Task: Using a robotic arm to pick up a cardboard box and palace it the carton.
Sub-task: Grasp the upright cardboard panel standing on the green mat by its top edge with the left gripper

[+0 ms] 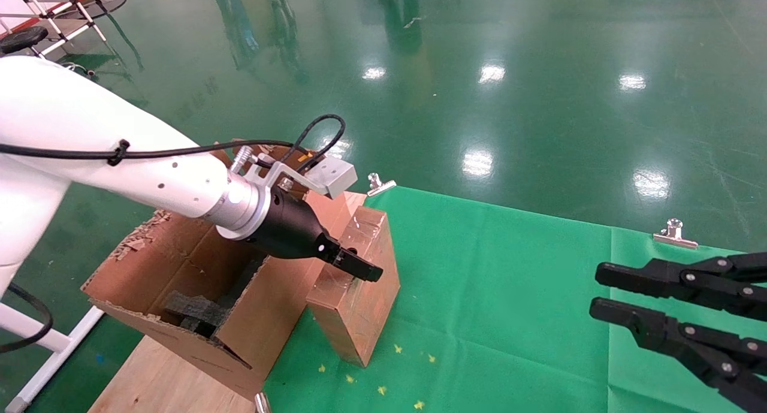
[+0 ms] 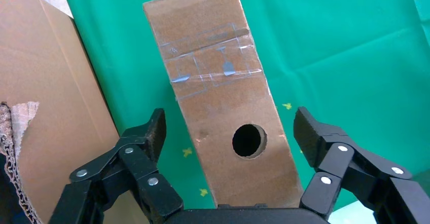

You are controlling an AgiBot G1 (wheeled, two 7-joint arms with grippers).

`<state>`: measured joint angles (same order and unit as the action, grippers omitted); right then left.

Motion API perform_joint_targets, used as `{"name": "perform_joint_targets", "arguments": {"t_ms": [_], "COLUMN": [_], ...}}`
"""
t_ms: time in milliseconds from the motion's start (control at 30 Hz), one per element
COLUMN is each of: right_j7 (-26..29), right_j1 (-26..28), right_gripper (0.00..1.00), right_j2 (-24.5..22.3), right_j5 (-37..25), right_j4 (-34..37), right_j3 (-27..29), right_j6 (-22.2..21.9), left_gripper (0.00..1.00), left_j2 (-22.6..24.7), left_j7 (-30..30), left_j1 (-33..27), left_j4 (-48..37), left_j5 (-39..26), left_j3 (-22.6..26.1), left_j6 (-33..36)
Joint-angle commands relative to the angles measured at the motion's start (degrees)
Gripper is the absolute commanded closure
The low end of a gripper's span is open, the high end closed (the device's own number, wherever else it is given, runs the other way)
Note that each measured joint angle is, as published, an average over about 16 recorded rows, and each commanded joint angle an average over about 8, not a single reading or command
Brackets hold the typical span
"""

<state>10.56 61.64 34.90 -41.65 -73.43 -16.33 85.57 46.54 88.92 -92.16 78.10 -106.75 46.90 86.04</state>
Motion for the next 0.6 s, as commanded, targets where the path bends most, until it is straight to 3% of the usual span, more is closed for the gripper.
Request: {"name": "perform_joint_targets", "arguments": {"t_ms": [33,600], "right_j7": [0.0,0.0], "right_j1": [0.0,0.0], "right_gripper": [0.0,0.0], "right_j2": [0.0,0.0], "right_j5": [0.0,0.0], "right_j4": [0.0,0.0], "right_j3": [0.0,0.0], "right_j6": [0.0,0.0], "left_gripper": [1.0,1.0], "left_j2": [0.0,0.1], "left_j7": [0.1,-0.6], "left_j1": [0.0,-0.2], "left_j4": [0.0,-0.7], "left_j5": [0.0,0.2], "left_j3": [-0.1,-0.3], "left_j6": [0.0,-0.3]}}
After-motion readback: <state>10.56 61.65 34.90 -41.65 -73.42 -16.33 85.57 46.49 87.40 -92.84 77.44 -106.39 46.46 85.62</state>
